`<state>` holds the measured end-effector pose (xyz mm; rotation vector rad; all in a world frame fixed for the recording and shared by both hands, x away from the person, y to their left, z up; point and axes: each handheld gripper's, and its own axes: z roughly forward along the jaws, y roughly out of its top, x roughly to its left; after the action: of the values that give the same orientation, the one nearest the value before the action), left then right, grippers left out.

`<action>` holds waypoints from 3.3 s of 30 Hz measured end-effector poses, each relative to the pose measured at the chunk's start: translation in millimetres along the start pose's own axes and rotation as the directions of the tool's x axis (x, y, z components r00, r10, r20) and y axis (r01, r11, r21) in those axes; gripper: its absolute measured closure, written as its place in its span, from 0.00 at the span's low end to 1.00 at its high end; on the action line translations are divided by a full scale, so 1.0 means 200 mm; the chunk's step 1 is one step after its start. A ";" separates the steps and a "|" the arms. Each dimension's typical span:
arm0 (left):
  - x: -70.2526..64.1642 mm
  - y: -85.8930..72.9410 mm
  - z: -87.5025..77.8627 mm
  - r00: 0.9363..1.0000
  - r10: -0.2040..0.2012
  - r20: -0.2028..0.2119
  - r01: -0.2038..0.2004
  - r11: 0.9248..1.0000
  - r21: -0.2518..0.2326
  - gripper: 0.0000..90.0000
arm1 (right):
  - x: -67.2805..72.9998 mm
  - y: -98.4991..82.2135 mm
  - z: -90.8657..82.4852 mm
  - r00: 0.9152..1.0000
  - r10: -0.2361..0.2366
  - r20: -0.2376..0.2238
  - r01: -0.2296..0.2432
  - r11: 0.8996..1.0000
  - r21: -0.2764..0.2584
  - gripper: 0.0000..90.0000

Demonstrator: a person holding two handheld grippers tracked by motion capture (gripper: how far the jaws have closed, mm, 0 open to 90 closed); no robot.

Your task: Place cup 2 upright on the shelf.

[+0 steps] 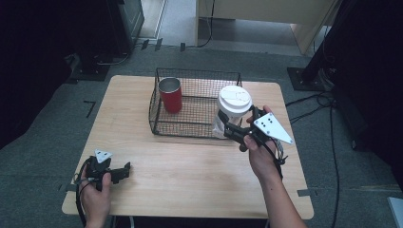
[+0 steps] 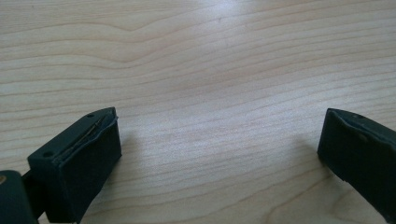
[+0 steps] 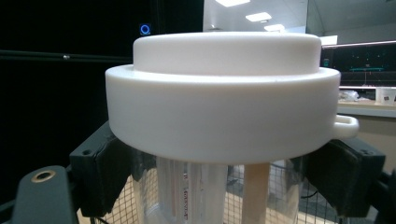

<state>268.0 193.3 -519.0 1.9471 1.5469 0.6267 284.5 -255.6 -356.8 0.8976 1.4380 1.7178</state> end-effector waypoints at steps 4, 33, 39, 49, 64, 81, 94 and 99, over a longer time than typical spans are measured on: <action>0.00 0.00 0.00 1.000 0.001 0.000 -0.001 1.000 0.000 0.00 | 0.00 0.02 0.05 1.000 -0.007 0.001 0.007 1.000 -0.012 0.17; 0.00 0.00 0.00 1.000 0.000 0.000 0.000 1.000 -0.002 0.00 | -0.05 0.02 0.35 0.997 0.020 0.074 -0.017 0.999 -0.040 0.17; 0.00 0.00 0.00 1.000 0.001 0.000 -0.001 1.000 -0.001 0.00 | -0.07 0.01 0.42 0.996 0.016 0.086 -0.013 0.999 -0.037 0.17; 0.00 0.00 0.00 1.000 0.002 0.000 -0.002 1.000 0.000 0.00 | -0.09 -0.04 0.53 0.995 0.019 0.099 -0.016 0.999 -0.030 0.17; 0.00 0.00 0.00 1.000 0.001 0.000 -0.001 1.000 0.000 0.00 | -0.18 -0.19 0.66 0.992 0.035 0.124 -0.036 0.999 0.007 0.17; 0.00 0.00 0.00 1.000 0.002 0.000 -0.002 1.000 0.000 0.00 | -0.23 -0.29 0.76 0.992 0.026 0.126 -0.034 0.998 0.060 0.17; 0.00 0.00 0.00 1.000 0.001 0.001 -0.001 1.000 0.001 0.00 | -0.24 -0.39 0.84 0.992 0.016 0.122 -0.032 0.991 0.130 0.17; 0.00 0.00 0.00 1.000 0.002 0.001 -0.002 1.000 0.001 0.00 | -0.26 -0.44 0.86 0.991 0.012 0.132 -0.034 0.985 0.166 0.17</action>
<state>267.8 193.3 -519.2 1.9492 1.5453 0.6261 466.6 -205.1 -423.2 1.1006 1.5060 1.5406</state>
